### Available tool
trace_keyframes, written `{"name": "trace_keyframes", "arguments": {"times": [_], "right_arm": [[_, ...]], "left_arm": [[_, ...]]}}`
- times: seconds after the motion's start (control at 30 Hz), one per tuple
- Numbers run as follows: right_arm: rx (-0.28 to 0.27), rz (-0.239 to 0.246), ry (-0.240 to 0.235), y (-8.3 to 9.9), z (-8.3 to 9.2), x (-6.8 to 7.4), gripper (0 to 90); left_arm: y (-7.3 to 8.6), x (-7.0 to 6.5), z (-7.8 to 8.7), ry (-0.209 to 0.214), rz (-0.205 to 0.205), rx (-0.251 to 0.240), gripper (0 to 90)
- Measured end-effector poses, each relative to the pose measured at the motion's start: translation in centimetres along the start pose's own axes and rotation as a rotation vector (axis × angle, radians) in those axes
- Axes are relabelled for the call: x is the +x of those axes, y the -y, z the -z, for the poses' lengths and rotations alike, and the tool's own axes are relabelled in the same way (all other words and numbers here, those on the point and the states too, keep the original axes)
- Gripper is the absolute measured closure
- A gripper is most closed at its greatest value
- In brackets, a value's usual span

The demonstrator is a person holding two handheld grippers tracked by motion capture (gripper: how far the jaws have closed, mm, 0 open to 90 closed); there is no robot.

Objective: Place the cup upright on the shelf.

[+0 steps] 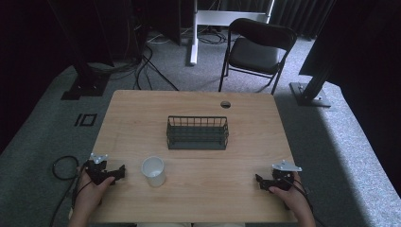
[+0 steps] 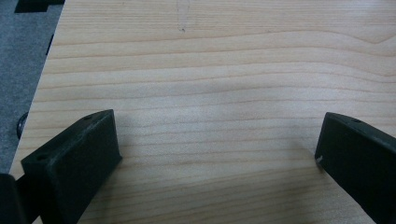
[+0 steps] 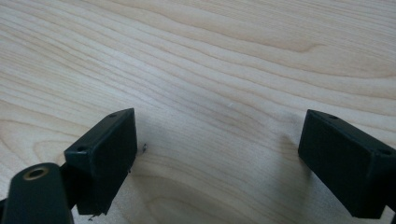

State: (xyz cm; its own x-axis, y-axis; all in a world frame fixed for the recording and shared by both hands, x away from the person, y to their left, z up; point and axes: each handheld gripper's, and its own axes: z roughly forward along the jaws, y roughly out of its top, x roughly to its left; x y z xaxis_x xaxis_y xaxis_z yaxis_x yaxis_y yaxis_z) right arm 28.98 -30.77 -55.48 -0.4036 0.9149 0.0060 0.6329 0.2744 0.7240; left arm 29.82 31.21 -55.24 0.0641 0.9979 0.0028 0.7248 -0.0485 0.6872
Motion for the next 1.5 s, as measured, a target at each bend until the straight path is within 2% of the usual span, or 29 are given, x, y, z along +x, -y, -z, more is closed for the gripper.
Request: {"name": "trace_keyframes", "arguments": {"times": [1.03,1.17,1.3,1.5], "right_arm": [[-0.001,0.004,-0.005,-0.07,-0.07,-0.08,11.1],[-0.005,-0.003,-0.008,-0.08,-0.07,-0.15,11.4],[-0.022,-0.038,-0.028,-0.06,0.05,-0.35,12.8],[-0.028,-0.019,-0.024,-0.25,0.16,-0.26,12.8]], "left_arm": [[0.00,0.00,0.00,0.000,0.000,0.000,0.0],[0.00,0.00,0.00,0.000,-0.001,0.000,0.1],[0.00,0.00,0.00,0.000,0.000,0.000,0.0],[0.00,0.00,0.00,0.000,0.000,0.000,0.1]]}}
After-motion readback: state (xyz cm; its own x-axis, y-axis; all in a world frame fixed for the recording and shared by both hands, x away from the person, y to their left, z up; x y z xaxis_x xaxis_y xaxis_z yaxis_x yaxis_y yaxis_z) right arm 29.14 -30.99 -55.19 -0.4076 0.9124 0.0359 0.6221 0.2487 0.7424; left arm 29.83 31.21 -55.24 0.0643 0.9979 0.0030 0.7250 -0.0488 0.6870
